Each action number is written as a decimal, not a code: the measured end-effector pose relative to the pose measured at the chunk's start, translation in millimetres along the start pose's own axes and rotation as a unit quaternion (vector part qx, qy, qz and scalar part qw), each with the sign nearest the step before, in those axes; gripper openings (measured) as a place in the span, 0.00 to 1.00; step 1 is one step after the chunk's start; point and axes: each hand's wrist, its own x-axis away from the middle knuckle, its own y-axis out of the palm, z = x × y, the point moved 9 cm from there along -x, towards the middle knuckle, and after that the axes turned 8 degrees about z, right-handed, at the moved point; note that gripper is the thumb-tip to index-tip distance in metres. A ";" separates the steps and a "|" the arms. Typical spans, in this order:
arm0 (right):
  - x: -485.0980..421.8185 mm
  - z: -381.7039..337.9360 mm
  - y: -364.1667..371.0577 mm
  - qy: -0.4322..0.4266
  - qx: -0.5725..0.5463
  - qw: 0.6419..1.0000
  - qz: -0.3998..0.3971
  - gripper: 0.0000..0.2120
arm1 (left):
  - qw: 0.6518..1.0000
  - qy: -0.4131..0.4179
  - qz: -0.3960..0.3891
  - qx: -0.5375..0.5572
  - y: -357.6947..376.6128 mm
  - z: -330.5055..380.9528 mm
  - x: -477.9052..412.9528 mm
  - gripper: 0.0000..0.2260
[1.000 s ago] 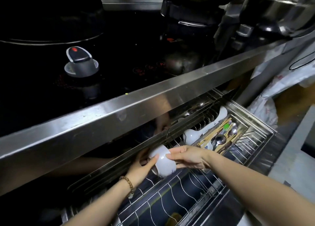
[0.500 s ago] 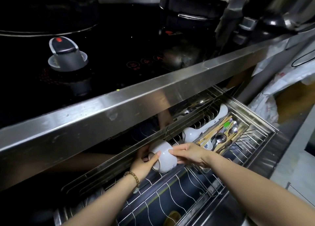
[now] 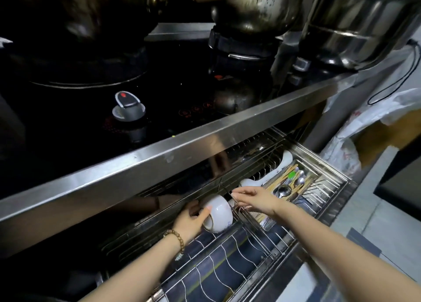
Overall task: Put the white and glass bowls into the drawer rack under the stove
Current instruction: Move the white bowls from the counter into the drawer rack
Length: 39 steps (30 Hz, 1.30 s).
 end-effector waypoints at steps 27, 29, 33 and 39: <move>336.7 -367.1 38.5 -0.432 0.022 0.899 0.065 0.37 | 0.849 0.492 0.151 -0.119 -347.7 324.6 313.1 0.36; 343.6 -393.8 63.4 -0.452 0.033 0.890 0.054 0.38 | 0.827 0.504 0.198 -0.149 -386.5 327.7 327.4 0.35; 354.7 -441.3 113.7 -0.475 0.042 0.879 0.023 0.38 | 0.792 0.517 0.280 -0.168 -455.2 333.0 356.5 0.30; 369.0 -507.4 184.3 -0.509 0.046 0.859 -0.029 0.42 | 0.767 0.502 0.360 -0.176 -545.3 332.3 377.7 0.23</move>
